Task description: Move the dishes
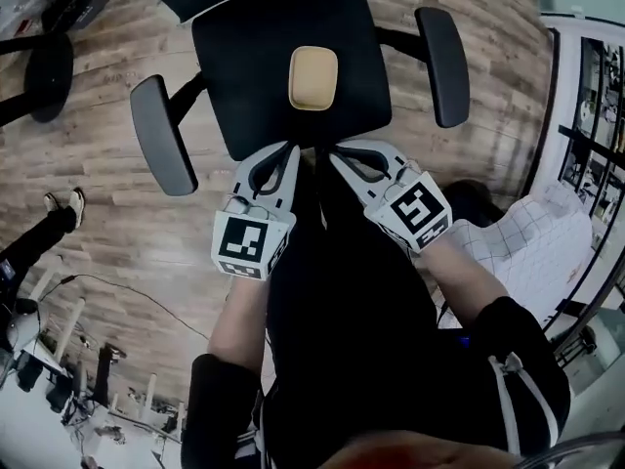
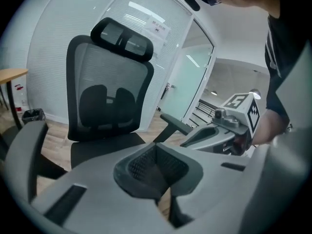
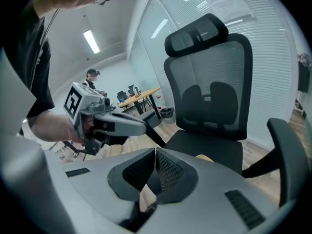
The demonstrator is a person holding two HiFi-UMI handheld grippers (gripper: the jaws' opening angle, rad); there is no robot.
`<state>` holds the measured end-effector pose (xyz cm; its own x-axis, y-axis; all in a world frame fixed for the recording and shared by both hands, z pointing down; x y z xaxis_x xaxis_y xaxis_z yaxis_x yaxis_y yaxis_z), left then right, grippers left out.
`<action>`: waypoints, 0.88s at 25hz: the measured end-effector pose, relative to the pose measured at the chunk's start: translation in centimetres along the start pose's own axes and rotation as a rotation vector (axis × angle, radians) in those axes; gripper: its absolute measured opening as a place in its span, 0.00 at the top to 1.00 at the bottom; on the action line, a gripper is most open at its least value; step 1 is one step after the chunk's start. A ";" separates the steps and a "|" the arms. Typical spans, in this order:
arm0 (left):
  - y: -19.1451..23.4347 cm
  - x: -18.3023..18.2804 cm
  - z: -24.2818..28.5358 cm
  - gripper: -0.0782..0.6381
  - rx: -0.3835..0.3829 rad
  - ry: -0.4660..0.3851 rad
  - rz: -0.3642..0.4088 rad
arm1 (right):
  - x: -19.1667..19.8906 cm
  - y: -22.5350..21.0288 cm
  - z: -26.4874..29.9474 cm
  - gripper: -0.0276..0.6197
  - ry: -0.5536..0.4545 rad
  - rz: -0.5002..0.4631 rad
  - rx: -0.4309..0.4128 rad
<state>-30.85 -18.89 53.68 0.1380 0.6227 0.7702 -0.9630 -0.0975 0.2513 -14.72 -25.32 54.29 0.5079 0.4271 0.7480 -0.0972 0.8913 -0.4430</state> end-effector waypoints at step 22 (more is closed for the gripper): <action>7.6 17.8 12.6 0.88 0.014 0.217 0.010 | 16.8 -10.4 13.5 0.92 0.310 -0.155 0.023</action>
<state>-32.84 -18.37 76.67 0.0736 0.7744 0.6284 -0.9605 -0.1145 0.2536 -16.79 -25.37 78.13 0.7537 0.2228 0.6184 -0.0158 0.9467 -0.3217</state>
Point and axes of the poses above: the fingertips, and each gripper's own axes: z forward along the fingers, y to its left, x out of its underside, the point moved 9 cm from there along -z, backward along the fingers, and after that the axes turned 10 degrees about -x, right-handed, at the moved point
